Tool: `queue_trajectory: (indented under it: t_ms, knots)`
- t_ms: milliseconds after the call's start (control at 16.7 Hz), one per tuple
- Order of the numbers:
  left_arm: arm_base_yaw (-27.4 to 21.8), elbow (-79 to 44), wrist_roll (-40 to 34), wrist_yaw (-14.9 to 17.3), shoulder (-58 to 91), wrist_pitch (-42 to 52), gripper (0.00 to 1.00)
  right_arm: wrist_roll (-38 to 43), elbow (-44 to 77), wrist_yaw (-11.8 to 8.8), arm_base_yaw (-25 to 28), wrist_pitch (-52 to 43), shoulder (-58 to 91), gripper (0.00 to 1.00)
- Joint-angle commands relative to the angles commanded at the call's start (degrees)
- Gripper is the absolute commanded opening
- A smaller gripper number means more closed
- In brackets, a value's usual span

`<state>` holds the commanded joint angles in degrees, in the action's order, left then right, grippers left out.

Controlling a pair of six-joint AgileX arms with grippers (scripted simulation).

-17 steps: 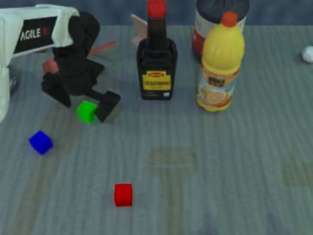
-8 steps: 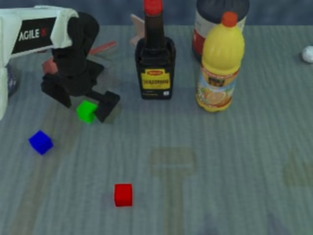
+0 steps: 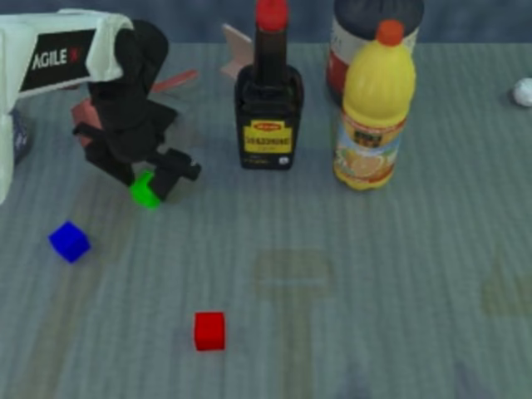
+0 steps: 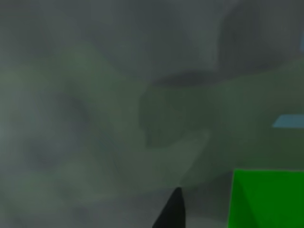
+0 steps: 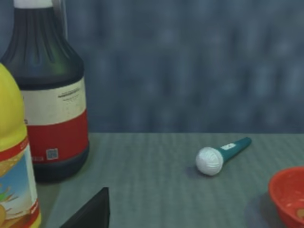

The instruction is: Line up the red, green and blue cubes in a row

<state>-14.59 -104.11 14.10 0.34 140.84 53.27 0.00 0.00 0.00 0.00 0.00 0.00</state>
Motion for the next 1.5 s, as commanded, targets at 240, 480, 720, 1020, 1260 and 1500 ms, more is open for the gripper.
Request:
queue_trajectory:
  t_ms: [240, 480, 720, 1020, 1260, 1500]
  knots:
    - [0.0, 0.0, 0.0, 0.0, 0.0, 0.0, 0.0, 0.0, 0.0, 0.0, 0.0, 0.0, 0.0, 1.0]
    - [0.0, 0.0, 0.0, 0.0, 0.0, 0.0, 0.0, 0.0, 0.0, 0.0, 0.0, 0.0, 0.0, 1.0]
    - [-0.13, -0.77, -0.25, 0.51, -2.31, 0.9, 0.0, 0.0, 0.0, 0.0, 0.0, 0.0, 0.0, 1.0]
    - [0.38, -5.77, -0.21, 0.52, -4.52, 8.26, 0.0, 0.0, 0.0, 0.0, 0.0, 0.0, 0.0, 1.0]
    - [0.92, -9.32, -0.34, 0.46, -6.49, 13.65, 0.0, 0.0, 0.0, 0.0, 0.0, 0.0, 0.0, 1.0]
    - [0.6, -9.28, -0.25, 0.43, -6.32, 13.58, 0.0, 0.0, 0.0, 0.0, 0.0, 0.0, 0.0, 1.0]
